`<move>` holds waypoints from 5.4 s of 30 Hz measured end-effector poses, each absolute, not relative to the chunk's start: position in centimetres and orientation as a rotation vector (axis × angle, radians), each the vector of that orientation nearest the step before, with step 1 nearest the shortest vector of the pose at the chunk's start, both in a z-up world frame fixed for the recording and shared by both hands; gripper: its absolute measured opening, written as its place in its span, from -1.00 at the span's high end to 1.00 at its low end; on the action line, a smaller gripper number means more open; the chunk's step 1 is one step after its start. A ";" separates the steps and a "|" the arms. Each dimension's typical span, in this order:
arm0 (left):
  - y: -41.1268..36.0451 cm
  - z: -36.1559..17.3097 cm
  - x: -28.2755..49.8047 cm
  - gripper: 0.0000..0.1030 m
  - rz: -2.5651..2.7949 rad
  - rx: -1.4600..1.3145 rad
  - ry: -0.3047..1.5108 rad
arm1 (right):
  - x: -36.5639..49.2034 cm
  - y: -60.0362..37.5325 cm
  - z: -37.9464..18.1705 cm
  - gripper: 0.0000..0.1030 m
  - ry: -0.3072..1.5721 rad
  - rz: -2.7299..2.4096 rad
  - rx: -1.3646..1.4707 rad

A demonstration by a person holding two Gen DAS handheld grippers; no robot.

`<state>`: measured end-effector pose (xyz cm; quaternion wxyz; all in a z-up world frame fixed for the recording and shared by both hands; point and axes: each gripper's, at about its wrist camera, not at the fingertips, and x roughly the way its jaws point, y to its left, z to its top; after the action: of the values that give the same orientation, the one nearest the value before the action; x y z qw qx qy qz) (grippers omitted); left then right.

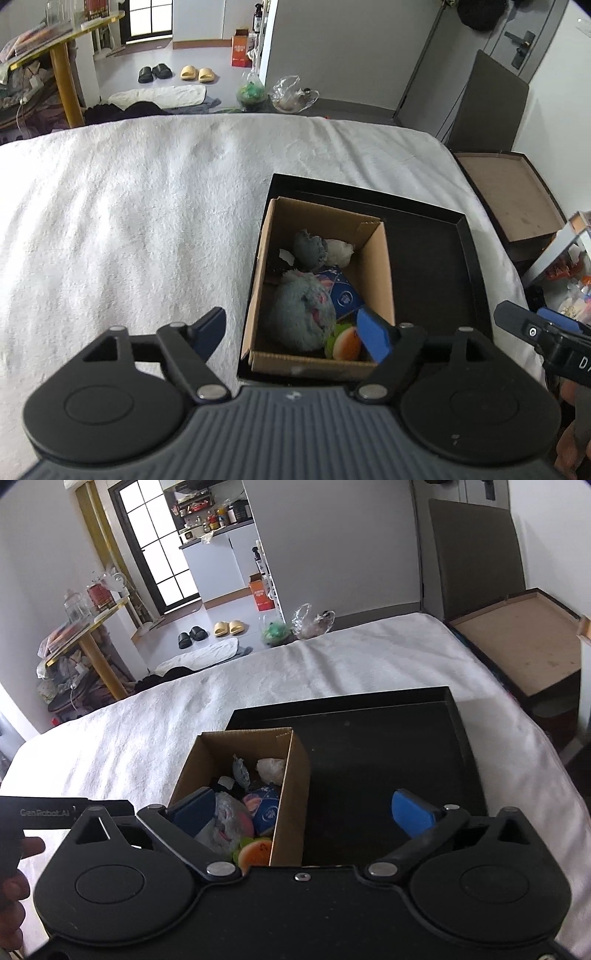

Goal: Organize soft objects

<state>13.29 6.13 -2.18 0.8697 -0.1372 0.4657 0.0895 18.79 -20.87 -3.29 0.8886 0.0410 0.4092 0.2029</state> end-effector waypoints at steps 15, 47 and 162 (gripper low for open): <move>4.9 1.6 7.0 -0.90 0.175 -0.239 0.910 | 14.1 -23.9 -0.5 -1.00 0.812 0.343 0.078; 2.1 6.8 -2.2 -0.96 0.193 -0.166 0.784 | 5.7 -26.5 4.2 -1.00 0.742 0.319 0.019; 1.4 6.7 -5.8 -0.96 0.163 -0.129 0.745 | 1.0 -25.1 5.2 -1.00 0.736 0.324 -0.056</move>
<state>-5.78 1.36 6.71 0.9262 -0.0628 0.3632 0.0794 0.98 -25.06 5.17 0.9198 -0.0273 0.3583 0.1577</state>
